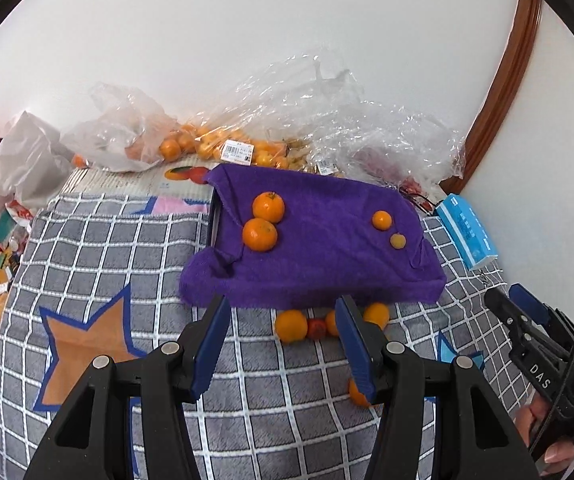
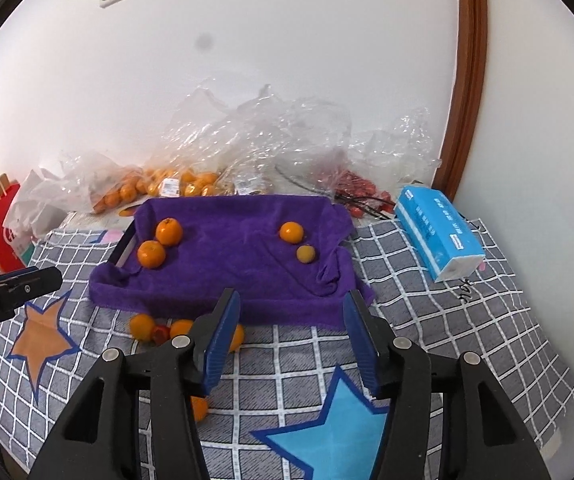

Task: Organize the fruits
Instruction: 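Pull both open tools back from the towel toward the fruit row, then grasp a large orange on the bedspread with the right tool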

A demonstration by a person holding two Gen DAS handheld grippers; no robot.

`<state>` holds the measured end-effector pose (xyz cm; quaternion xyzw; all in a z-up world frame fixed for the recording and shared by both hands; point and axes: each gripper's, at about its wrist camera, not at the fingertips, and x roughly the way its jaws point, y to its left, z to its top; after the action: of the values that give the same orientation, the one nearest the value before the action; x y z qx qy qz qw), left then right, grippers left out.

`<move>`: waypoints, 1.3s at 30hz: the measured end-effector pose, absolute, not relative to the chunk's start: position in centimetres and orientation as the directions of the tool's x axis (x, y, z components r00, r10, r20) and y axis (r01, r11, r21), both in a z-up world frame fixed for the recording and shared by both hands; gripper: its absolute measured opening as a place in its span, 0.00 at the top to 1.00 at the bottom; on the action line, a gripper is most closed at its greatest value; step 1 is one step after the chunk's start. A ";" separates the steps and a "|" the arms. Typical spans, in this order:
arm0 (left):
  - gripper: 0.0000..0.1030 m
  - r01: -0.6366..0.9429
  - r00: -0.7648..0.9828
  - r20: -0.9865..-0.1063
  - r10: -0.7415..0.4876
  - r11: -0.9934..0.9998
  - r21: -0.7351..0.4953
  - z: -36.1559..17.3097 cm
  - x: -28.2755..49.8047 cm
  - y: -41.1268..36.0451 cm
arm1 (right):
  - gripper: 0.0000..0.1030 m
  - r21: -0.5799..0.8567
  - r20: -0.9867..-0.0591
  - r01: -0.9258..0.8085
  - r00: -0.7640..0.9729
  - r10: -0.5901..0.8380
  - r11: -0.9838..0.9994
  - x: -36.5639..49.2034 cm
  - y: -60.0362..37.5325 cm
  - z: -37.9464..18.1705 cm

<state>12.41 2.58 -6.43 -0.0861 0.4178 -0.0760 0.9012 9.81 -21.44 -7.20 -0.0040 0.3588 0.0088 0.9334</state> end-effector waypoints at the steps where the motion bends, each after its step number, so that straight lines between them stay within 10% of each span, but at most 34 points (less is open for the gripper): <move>1: 0.49 0.061 0.638 -0.742 -0.206 0.974 -0.218 -6.6 12.1 2.6 | 0.48 0.005 -0.678 -0.032 0.735 0.027 0.999 9.7 -21.2 -7.5; 39: 0.51 0.008 0.545 -0.822 -0.162 0.982 -0.188 -15.1 11.3 5.6 | 0.55 0.154 -0.803 -0.244 0.533 0.265 0.957 9.3 -15.3 -16.8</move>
<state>11.31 5.61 -15.13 -0.0809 0.4743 -0.0486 0.8753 9.26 -15.34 -16.78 0.0117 0.4607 0.1454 0.8755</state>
